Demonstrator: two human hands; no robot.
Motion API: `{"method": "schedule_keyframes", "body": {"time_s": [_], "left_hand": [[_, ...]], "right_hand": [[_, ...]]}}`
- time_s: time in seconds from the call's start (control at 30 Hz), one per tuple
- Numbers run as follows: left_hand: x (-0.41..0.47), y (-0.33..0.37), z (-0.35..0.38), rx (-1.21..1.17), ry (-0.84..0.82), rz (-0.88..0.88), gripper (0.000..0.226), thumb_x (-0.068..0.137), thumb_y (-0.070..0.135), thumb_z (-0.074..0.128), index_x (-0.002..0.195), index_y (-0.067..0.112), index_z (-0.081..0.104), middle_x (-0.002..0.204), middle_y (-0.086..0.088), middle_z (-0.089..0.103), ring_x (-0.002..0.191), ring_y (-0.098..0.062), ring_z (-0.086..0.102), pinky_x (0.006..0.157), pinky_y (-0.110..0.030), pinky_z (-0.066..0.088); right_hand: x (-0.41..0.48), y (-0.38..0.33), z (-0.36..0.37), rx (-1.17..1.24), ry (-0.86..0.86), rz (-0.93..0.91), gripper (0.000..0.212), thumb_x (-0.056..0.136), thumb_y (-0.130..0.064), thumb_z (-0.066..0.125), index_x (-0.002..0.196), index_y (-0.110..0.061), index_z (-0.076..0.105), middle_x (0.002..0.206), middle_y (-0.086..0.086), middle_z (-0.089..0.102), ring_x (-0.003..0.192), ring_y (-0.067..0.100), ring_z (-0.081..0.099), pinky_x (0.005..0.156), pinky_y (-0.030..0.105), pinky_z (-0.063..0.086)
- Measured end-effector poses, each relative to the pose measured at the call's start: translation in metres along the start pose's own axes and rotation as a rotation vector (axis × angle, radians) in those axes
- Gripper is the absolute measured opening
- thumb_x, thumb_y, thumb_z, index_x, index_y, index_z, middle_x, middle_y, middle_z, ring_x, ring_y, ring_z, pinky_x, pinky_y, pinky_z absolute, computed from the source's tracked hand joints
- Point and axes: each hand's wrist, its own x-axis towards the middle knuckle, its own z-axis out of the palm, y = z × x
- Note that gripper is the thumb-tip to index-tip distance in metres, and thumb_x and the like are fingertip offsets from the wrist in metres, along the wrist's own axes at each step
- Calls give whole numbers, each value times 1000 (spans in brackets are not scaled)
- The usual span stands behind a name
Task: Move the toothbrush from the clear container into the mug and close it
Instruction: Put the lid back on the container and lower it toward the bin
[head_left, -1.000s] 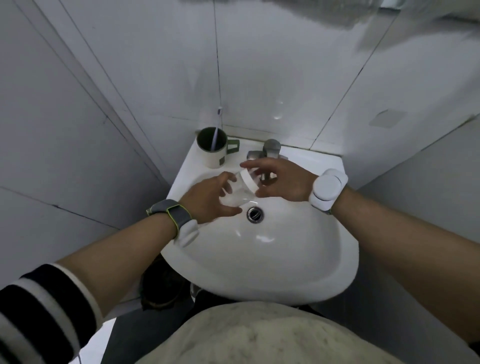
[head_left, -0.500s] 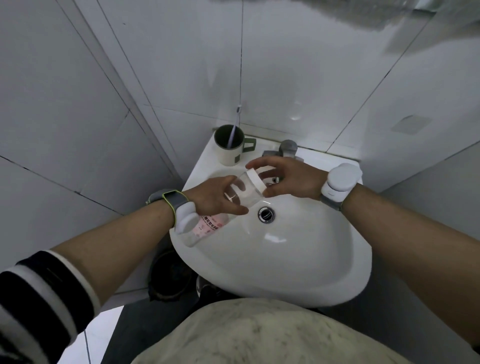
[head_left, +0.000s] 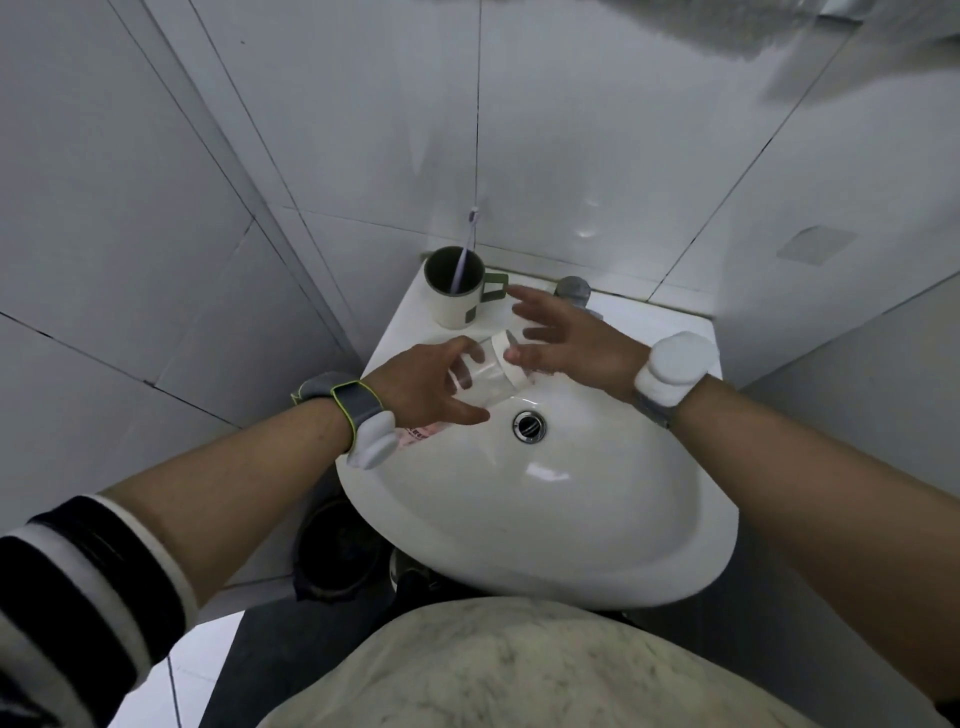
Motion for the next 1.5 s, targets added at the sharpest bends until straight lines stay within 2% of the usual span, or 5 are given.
{"method": "schedule_keyframes", "body": {"time_s": [0.13, 0.33, 0.67, 0.87, 1.5], "left_hand": [[1, -3, 3, -51, -8, -19, 64, 73, 44, 78, 125, 30, 45, 102, 8, 61, 95, -18, 63, 90, -38, 53], [-2, -4, 6, 86, 99, 18, 70, 67, 48, 80, 126, 32, 45, 101, 10, 58, 91, -17, 59, 81, -35, 52], [-26, -23, 12, -51, 147, -37, 69, 66, 47, 81, 123, 35, 44, 100, 12, 61, 89, -14, 61, 81, -34, 53], [-56, -52, 24, -74, 271, -137, 70, 65, 48, 80, 125, 35, 45, 104, 14, 62, 93, -12, 59, 78, -30, 47], [-204, -189, 58, -182, 564, -684, 75, 65, 48, 79, 131, 28, 50, 121, -9, 51, 106, -31, 56, 86, -38, 49]], "right_hand": [[-4, 10, -3, -60, -150, -72, 71, 82, -16, 74, 142, -34, 41, 144, -3, 49, 123, 14, 55, 98, 27, 49], [1, 5, 31, -169, 256, 173, 55, 85, -66, 47, 102, -16, 62, 84, 9, 71, 59, 22, 72, 64, 32, 61], [16, 1, 58, -434, 145, -76, 36, 97, -50, 35, 94, -15, 42, 70, 2, 52, 64, 22, 52, 61, 34, 40], [32, -23, 94, -650, 2, 8, 50, 99, -47, 30, 121, -5, 48, 111, 20, 58, 99, 37, 57, 77, 36, 40], [87, -61, 299, -491, -432, -48, 44, 95, -48, 45, 115, -10, 56, 75, 8, 64, 62, 26, 60, 57, 35, 54]]}}
